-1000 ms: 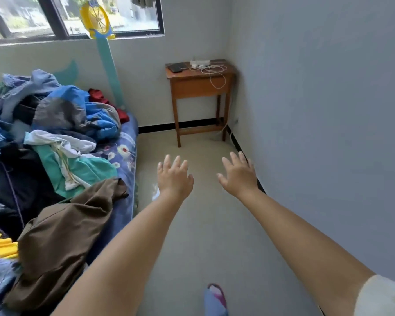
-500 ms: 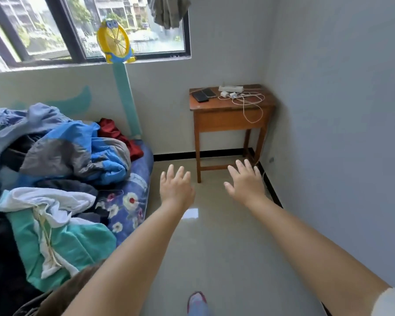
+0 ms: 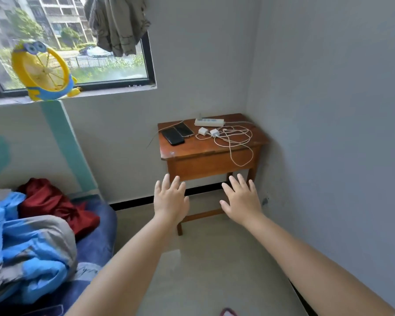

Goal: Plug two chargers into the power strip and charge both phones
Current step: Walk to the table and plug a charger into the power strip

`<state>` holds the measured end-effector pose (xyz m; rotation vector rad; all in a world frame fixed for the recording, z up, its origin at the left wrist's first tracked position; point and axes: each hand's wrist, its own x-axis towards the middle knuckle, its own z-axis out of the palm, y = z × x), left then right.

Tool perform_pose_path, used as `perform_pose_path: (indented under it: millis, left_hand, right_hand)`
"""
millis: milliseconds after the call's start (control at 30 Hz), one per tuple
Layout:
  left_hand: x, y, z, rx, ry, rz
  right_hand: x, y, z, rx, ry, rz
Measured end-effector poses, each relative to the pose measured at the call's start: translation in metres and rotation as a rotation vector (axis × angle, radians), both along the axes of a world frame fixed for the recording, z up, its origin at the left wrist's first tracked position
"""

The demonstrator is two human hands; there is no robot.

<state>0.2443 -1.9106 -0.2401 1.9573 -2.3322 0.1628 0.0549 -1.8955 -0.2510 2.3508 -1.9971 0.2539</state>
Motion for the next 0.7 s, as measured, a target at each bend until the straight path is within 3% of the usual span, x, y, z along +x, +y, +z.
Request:
perform_pose_path:
  millis: [400,700]
  left_hand:
    - [-0.011,-0.241,-0.024,0.108,0.005,0.121]
    - [0.015,-0.401,-0.057,0.133,-0.012,0.177]
  right_hand:
    - [-0.043,-0.272,-0.015,0.042,-0.009,0.053]
    - [-0.026,-0.442,-0.038,0.075,-0.012,0.068]
